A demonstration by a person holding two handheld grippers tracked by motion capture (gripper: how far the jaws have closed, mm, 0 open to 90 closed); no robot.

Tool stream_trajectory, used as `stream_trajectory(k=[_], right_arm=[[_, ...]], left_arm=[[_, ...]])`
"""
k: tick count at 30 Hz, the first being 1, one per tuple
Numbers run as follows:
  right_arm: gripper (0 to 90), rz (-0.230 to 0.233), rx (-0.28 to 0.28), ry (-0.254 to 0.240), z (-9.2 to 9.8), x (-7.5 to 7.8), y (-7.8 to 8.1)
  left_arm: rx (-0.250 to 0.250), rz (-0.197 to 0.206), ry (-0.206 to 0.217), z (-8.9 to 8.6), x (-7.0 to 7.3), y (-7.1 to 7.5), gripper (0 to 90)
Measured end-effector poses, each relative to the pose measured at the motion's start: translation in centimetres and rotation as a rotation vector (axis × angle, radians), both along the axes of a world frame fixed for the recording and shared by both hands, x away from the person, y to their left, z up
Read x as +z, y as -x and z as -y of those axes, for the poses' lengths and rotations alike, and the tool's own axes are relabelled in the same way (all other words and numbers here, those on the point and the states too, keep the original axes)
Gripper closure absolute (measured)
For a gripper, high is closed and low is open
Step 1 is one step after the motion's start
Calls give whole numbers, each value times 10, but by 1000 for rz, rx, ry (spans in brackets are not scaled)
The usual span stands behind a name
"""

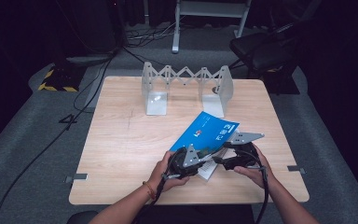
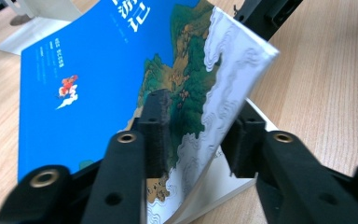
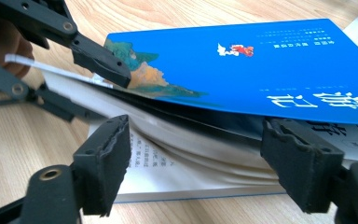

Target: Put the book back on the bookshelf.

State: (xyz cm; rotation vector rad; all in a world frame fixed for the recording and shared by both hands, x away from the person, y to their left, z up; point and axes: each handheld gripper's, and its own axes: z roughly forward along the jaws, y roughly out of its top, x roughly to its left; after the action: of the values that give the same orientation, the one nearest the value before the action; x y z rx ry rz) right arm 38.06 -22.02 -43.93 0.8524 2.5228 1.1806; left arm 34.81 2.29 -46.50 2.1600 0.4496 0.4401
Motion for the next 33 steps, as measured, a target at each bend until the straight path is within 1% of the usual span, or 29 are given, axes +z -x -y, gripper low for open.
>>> stream_trajectory(k=[2, 3, 5, 6, 7, 8, 9, 10, 11, 12, 14, 17, 19, 20, 21, 22, 23, 25, 26, 28, 29, 33], right_arm=[[254, 2, 5, 13, 2, -1, 2], [254, 8, 13, 23, 4, -1, 3], [253, 24, 15, 37, 9, 0, 7], [253, 30, 24, 30, 13, 1, 9], [253, 43, 20, 26, 16, 3, 9], [252, 54, 15, 25, 18, 5, 10], [252, 72, 16, 7, 20, 8, 11], [253, 76, 26, -13, 22, 11, 11], [254, 91, 33, -23, 22, 14, 12], [252, 119, 38, -19, 21, 18, 14], [254, 154, 78, -38, 16, 26, 16], [255, 184, 131, -31, 5, 31, 16], [257, 193, 161, -1, -6, 28, 14], [262, 188, 189, 18, -11, 24, 10], [267, 188, 200, 42, -16, 20, 8], [267, 201, 201, 76, -19, 16, 5], [268, 206, 203, 96, -21, 14, 2], [275, 184, 204, 100, -23, 9, -5], [276, 188, 201, 112, -24, 7, -8], [281, 200, 193, 146, -27, 3, -14], [282, 209, 206, 170, -28, 0, -16], [284, 247, 204, 237, -34, -8, -23]], left_arm=[[-4, 10, 17, -3, 2, -1, 737], [-6, 21, 15, -3, 3, 0, 757], [-18, 28, 8, -5, 5, -1, 777], [-23, 34, 4, -6, 5, -2, 787], [-25, 38, 0, -7, 6, -2, 795], [-34, 32, -4, -8, 7, -2, 798], [-39, 26, -3, -9, 8, -3, 799], [-44, 19, -2, -11, 9, -3, 802], [-53, 15, -5, -13, 9, -4, 803], [-61, 17, -14, -14, 10, -4, 803], [-73, 5, -11, -19, 10, -6, 804], [-95, -1, -17, -24, 11, -8, 807], [-104, -4, -20, -30, 12, -9, 807], [-107, -9, -16, -34, 13, -10, 807], [-111, -15, -15, -38, 13, -11, 807], [-114, -15, -21, -41, 14, -11, 806], [-118, -17, -28, -45, 14, -11, 805], [-122, -25, -29, -53, 15, -12, 802], [-126, -31, -28, -59, 16, -12, 800], [-126, -43, -15, -69, 18, -14, 797], [-127, -47, -16, -73, 18, -15, 794], [-128, -57, -7, -90, 21, -19, 784]])
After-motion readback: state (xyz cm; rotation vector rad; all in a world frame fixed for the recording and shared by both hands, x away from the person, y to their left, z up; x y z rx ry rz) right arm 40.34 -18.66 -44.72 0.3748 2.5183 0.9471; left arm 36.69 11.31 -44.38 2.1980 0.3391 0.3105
